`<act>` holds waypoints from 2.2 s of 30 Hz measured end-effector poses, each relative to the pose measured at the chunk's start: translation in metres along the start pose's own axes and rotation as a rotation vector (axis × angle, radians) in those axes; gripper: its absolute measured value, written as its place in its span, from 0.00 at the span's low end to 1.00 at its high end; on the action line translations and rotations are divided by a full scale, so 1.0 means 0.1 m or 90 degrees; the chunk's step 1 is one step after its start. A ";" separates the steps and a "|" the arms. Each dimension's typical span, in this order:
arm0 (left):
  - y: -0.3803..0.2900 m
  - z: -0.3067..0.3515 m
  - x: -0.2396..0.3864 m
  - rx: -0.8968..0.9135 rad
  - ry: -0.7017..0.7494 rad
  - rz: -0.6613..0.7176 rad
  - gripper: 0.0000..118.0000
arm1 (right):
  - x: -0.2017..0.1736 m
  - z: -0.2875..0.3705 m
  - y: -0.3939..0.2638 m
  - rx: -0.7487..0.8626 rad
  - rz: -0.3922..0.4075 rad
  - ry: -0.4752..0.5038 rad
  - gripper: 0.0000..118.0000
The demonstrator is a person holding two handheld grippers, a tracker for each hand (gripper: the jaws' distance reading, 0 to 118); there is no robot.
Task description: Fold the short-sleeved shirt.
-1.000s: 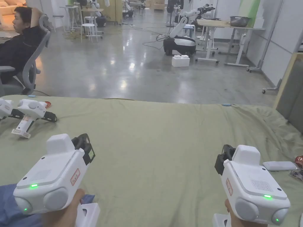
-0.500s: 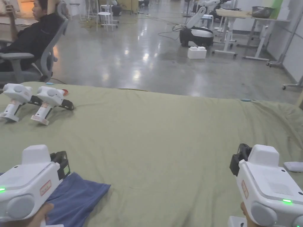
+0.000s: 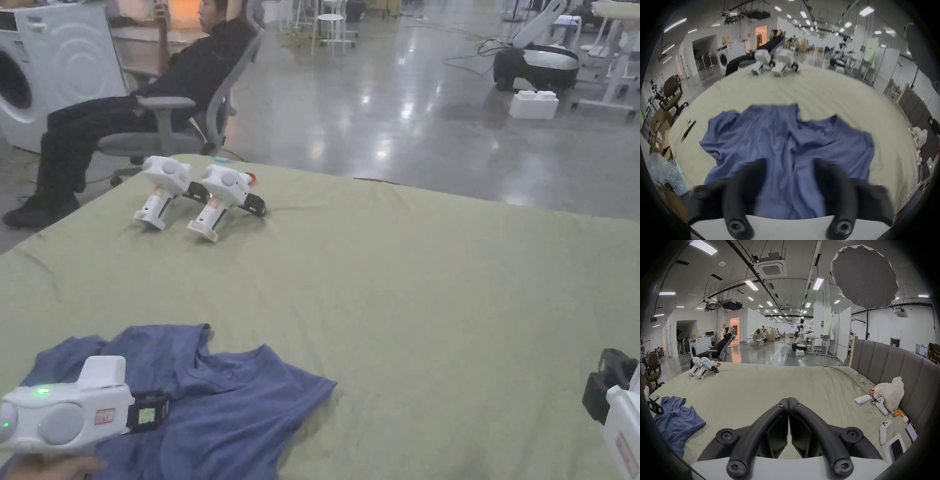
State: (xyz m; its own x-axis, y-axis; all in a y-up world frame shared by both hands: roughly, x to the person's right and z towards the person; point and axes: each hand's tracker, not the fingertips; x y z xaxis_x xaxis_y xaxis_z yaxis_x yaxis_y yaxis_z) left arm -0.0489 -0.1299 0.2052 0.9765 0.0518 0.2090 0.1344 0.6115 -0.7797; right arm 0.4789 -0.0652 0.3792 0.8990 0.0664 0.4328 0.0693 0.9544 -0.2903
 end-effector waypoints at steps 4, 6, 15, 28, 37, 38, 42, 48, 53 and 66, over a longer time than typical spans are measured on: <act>-0.13 -0.32 -0.01 -0.047 0.027 0.010 0.87 | -0.06 0.00 -0.05 -0.011 0.011 0.005 0.00; -0.21 -0.48 0.05 -0.107 0.032 -0.001 0.85 | -0.07 0.02 -0.07 -0.016 0.015 0.006 0.00; -0.24 -0.36 0.28 -0.041 0.054 -0.067 0.01 | -0.08 0.02 -0.14 -0.032 0.016 0.003 0.00; 0.27 0.38 0.46 0.198 -0.020 -0.041 0.00 | -0.13 0.13 -0.10 -0.023 -0.001 0.016 0.00; 1.04 1.31 1.41 0.388 -0.138 -0.151 0.00 | 0.04 0.32 0.05 0.019 -0.018 0.015 0.00; 1.09 1.40 1.56 0.397 -0.160 -0.162 0.00 | 0.08 0.35 0.07 0.023 -0.022 0.013 0.00; 1.20 1.61 2.18 0.447 -0.232 -0.201 0.00 | 0.29 0.49 0.11 0.041 -0.038 -0.002 0.00; 1.15 1.58 3.23 0.437 -0.364 -0.229 0.00 | 0.74 0.72 0.14 0.063 -0.053 -0.051 0.00; 0.77 1.32 4.01 0.374 -0.440 -0.292 0.00 | 1.13 0.86 0.08 0.059 -0.063 -0.100 0.00; -0.48 0.44 4.78 0.181 -0.490 -0.373 0.56 | 1.54 0.94 -0.32 -0.012 -0.089 -0.147 0.00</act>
State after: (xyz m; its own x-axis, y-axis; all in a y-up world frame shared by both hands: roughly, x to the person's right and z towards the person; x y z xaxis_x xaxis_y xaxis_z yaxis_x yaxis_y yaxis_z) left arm 0.4038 -0.0996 0.3681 0.3807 0.1172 0.9172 0.4159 0.8642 -0.2831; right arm 0.5739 -0.0579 0.5354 0.7583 0.0013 0.6520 0.1959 0.9533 -0.2298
